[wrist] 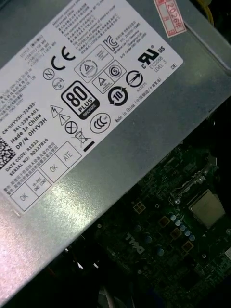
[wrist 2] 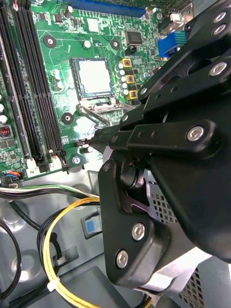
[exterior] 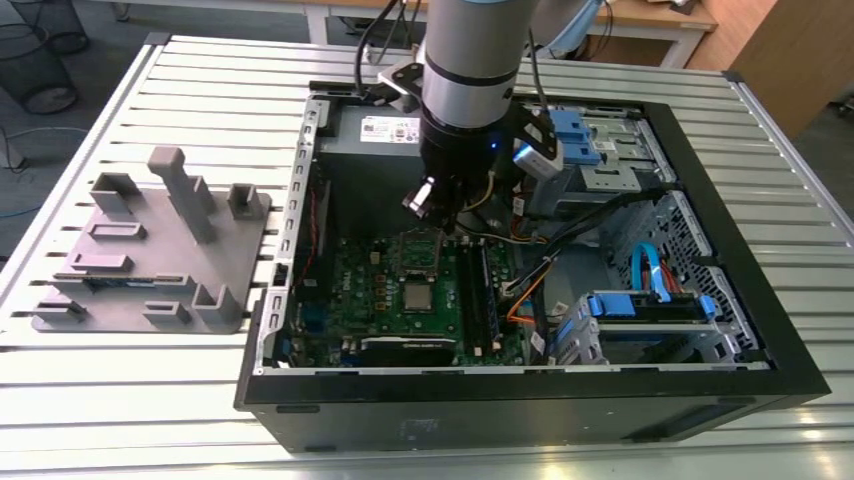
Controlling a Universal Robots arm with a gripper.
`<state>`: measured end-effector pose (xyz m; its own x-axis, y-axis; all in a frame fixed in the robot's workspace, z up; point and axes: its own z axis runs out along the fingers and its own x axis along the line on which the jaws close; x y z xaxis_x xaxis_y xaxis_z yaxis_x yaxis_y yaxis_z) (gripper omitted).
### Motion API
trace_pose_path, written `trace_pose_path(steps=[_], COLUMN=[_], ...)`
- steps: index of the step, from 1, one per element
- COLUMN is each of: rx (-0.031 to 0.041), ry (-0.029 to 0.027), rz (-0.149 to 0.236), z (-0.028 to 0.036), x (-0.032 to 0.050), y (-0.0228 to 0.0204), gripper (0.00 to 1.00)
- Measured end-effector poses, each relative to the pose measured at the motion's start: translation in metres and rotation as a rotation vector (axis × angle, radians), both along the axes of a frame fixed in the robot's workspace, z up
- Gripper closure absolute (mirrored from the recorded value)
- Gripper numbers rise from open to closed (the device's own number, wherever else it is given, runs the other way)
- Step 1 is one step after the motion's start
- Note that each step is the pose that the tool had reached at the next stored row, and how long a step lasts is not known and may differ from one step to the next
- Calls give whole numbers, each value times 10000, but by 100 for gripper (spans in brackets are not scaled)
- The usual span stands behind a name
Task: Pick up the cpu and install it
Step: 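Close the cpu cover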
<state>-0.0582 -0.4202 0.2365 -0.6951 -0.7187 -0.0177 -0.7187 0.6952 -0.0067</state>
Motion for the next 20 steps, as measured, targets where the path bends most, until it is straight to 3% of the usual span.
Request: trace_pose_path(steps=[20], rx=[-4], ry=[2], rz=[-1], z=[60], x=[2], y=[-1], gripper=[89])
